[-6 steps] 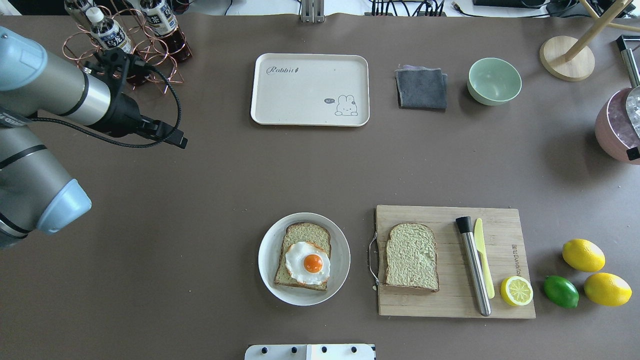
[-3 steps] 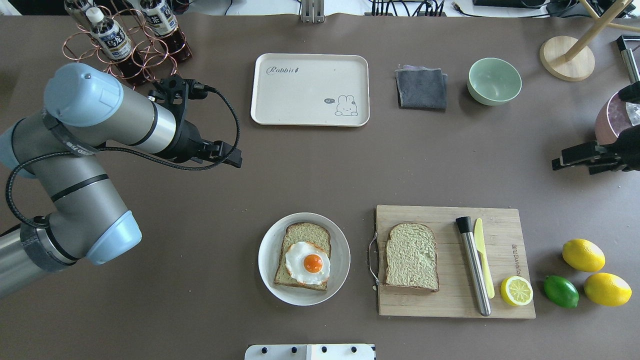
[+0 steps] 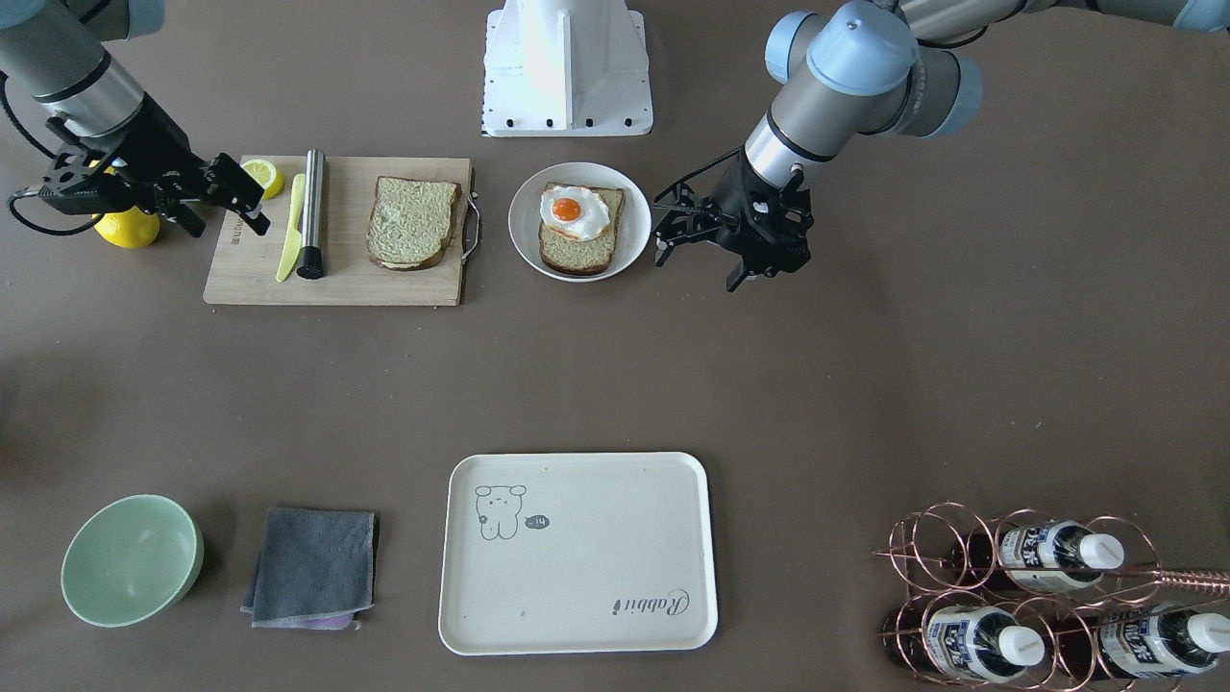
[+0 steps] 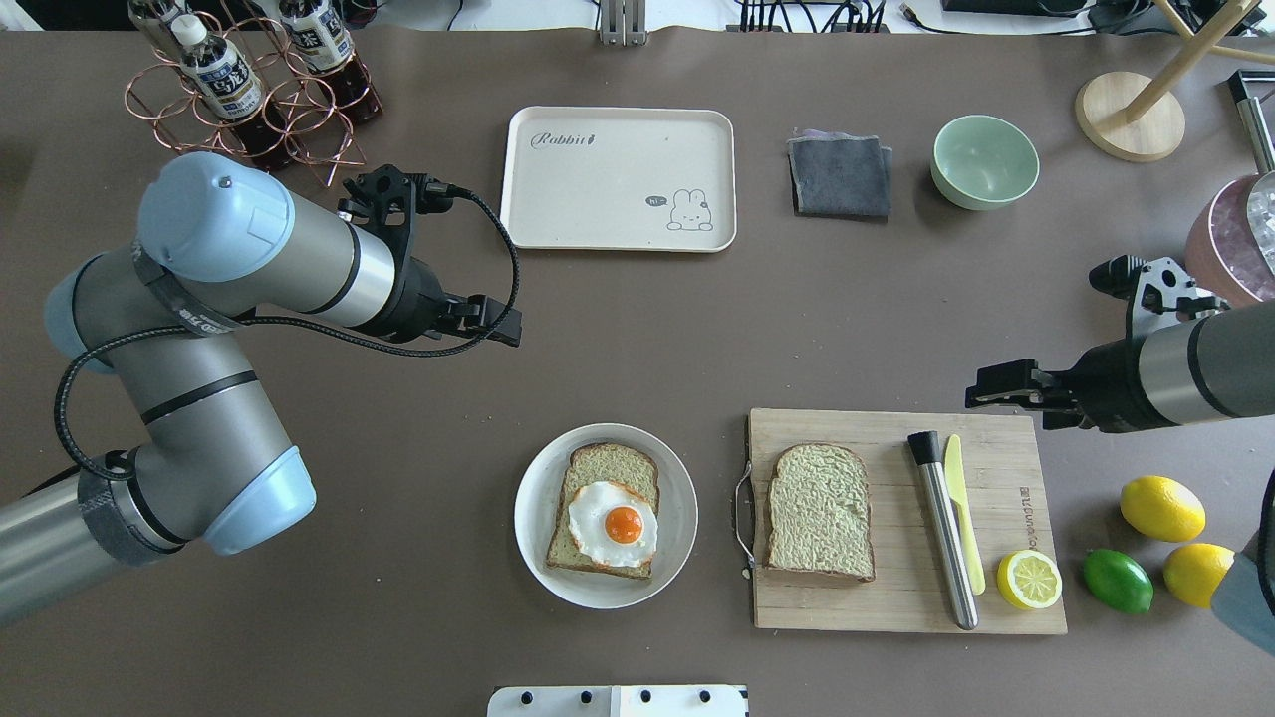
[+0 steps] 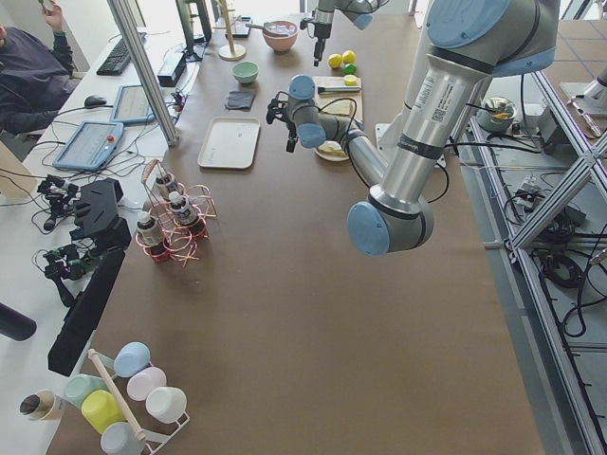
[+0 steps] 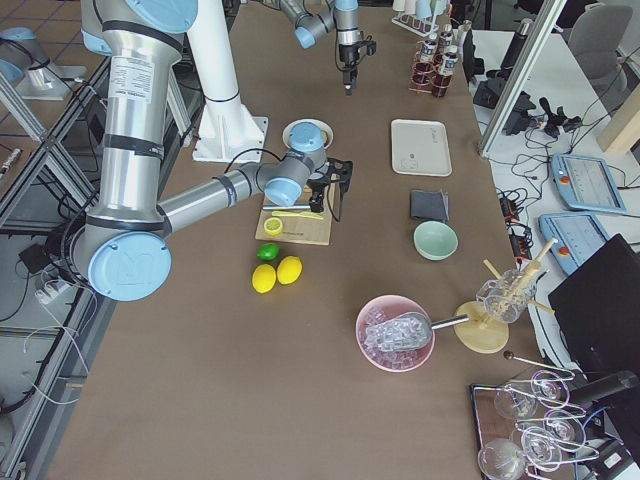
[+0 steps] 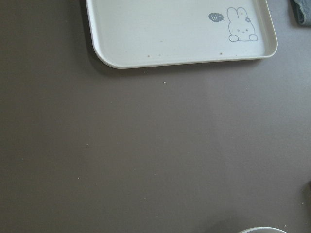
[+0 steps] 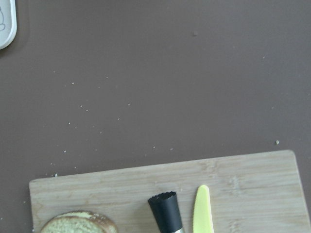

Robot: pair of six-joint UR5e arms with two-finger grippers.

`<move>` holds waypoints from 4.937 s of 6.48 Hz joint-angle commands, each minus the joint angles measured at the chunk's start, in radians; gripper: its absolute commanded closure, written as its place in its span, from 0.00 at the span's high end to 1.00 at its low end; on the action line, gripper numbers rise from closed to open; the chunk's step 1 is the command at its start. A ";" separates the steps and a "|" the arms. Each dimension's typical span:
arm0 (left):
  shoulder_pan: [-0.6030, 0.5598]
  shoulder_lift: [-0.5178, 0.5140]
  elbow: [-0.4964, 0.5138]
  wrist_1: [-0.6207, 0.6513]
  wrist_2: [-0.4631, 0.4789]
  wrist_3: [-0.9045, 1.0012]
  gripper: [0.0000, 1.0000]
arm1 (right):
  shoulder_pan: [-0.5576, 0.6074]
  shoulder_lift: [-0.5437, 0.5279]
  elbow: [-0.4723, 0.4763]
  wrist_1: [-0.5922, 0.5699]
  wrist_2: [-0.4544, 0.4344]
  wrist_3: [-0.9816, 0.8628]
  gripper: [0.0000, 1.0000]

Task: Make sandwich and place on tray
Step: 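Move the left arm above the table while the right arm reaches toward the cutting board, then lower the right gripper and grasp the bread slice on the cutting board, then lift the bread slice with the right gripper and carry it over the plate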

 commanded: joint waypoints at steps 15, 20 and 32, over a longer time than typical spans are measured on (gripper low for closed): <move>0.018 -0.005 -0.025 0.000 0.019 -0.013 0.98 | -0.490 0.042 -0.040 0.078 -0.478 0.235 0.25; 0.018 -0.003 -0.030 0.000 0.019 -0.013 0.98 | -0.469 0.023 0.082 0.074 -0.455 0.232 0.00; 0.018 0.001 -0.034 -0.001 0.002 -0.003 0.98 | -0.535 0.511 -0.109 -0.123 -0.557 0.232 0.00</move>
